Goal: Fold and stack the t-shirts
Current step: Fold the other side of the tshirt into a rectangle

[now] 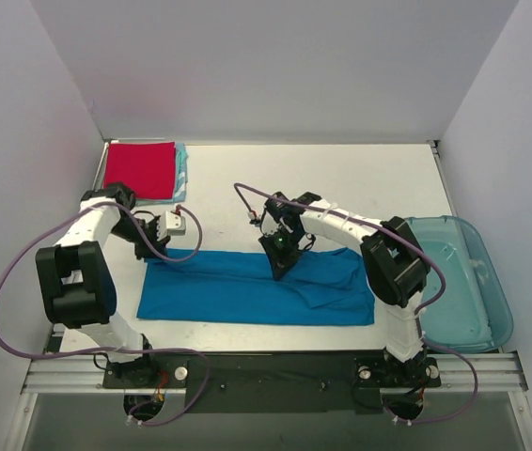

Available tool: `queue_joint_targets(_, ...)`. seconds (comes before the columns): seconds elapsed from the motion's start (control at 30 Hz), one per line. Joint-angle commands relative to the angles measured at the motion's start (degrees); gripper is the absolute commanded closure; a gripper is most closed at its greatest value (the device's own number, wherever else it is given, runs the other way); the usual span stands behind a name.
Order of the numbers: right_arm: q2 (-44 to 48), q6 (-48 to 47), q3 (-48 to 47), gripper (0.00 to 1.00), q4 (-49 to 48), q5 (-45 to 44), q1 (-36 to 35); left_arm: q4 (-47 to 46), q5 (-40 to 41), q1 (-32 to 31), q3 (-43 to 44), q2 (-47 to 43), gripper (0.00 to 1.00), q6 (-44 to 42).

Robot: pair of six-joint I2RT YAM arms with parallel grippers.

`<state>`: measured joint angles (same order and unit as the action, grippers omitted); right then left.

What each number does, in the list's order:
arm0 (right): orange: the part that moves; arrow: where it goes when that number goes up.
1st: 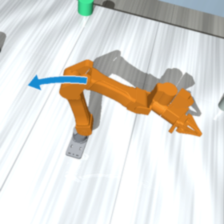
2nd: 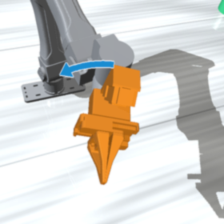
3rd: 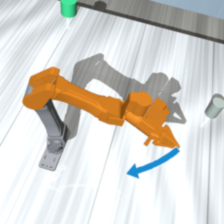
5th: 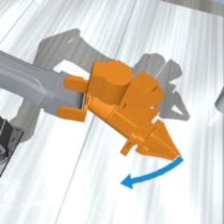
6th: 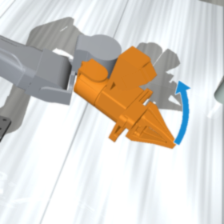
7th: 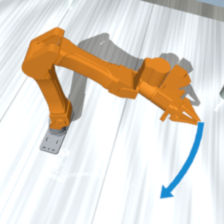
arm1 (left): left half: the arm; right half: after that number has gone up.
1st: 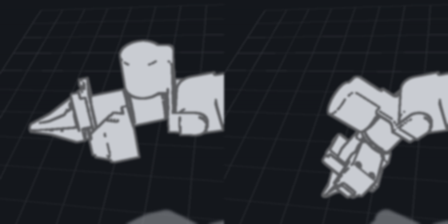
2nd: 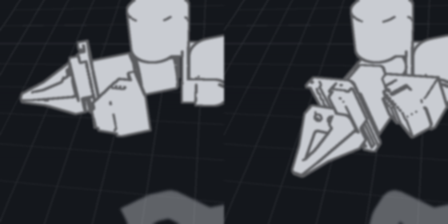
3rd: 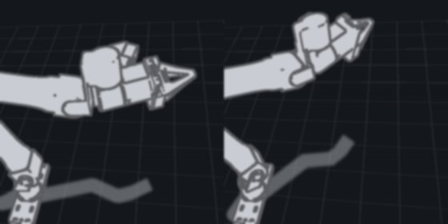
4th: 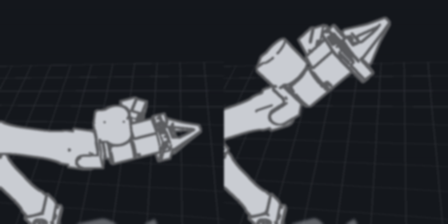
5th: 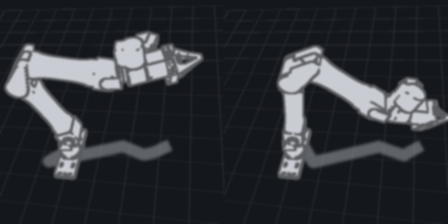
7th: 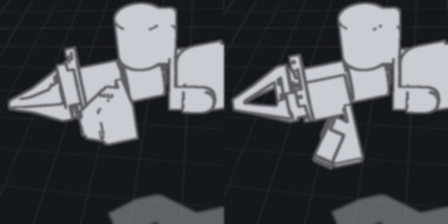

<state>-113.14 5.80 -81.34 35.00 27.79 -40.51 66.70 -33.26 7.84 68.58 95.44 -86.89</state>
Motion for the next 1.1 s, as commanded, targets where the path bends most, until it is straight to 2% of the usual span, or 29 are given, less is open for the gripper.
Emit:
queue_joint_targets(0.0, 0.9, -2.0, -5.6, 1.0, 4.0, -0.6, 0.0, -13.4, -6.1, -1.6, -2.0, -1.1, 0.89, 7.7)
queue_joint_targets(0.07, -1.3, -0.6, -9.9, 1.0, 4.0, -0.5, 0.5, -24.2, -3.6, -4.7, -6.1, -1.9, 0.9, 15.4)
queue_joint_targets(0.13, -3.5, 0.7, -13.0, 1.0, 3.7, -0.5, 0.9, -30.5, -0.7, -9.5, -8.1, -2.3, 0.9, 23.3)
queue_joint_targets(0.2, -5.3, 1.5, -14.9, 1.0, 3.2, -1.2, 0.8, -35.7, 0.0, -12.1, -7.8, -1.8, 0.9, 30.3)
queue_joint_targets(0.27, -7.3, 2.7, -16.0, 1.0, 2.7, -1.0, 1.2, -36.9, 0.3, -13.1, -5.5, -1.0, 0.9, 33.4)
queue_joint_targets(0.37, -11.1, 3.2, -17.1, 1.0, 2.5, -0.9, 1.1, -32.9, 0.5, -12.7, -2.9, -0.6, 0.9, 32.1)
queue_joint_targets(0.43, -11.9, 2.5, -16.7, 1.0, 2.1, 0.0, 0.4, -27.0, 1.4, -11.2, -2.0, -0.8, 0.92, 30.1)
queue_joint_targets(0.53, -12.3, 1.6, -15.2, 1.0, 1.2, 1.8, -0.9, -23.2, 3.8, -8.2, -3.2, -1.7, 0.92, 24.2)
queue_joint_targets(0.63, -11.9, 0.7, -13.9, 1.0, 0.3, 5.2, -1.8, -27.5, 5.8, -8.4, -6.3, -2.0, 0.9, 23.1)
queue_joint_targets(0.77, -8.7, -1.5, -11.3, 1.0, -1.7, 6.1, -3.0, -30.7, 3.2, -8.8, -6.0, -0.5, 0.89, 29.5)
queue_joint_targets(0.9, -5.4, -3.1, -8.4, 1.0, -4.1, 5.8, -4.0, -27.8, 1.7, -8.8, -3.0, -0.6, 0.88, 29.6)
queue_joint_targets(1.07, -7.9, -2.9, -8.0, 1.0, -4.9, 6.3, -5.5, -26.7, -3.5, -9.9, -4.0, -1.0, 0.84, 29.6)
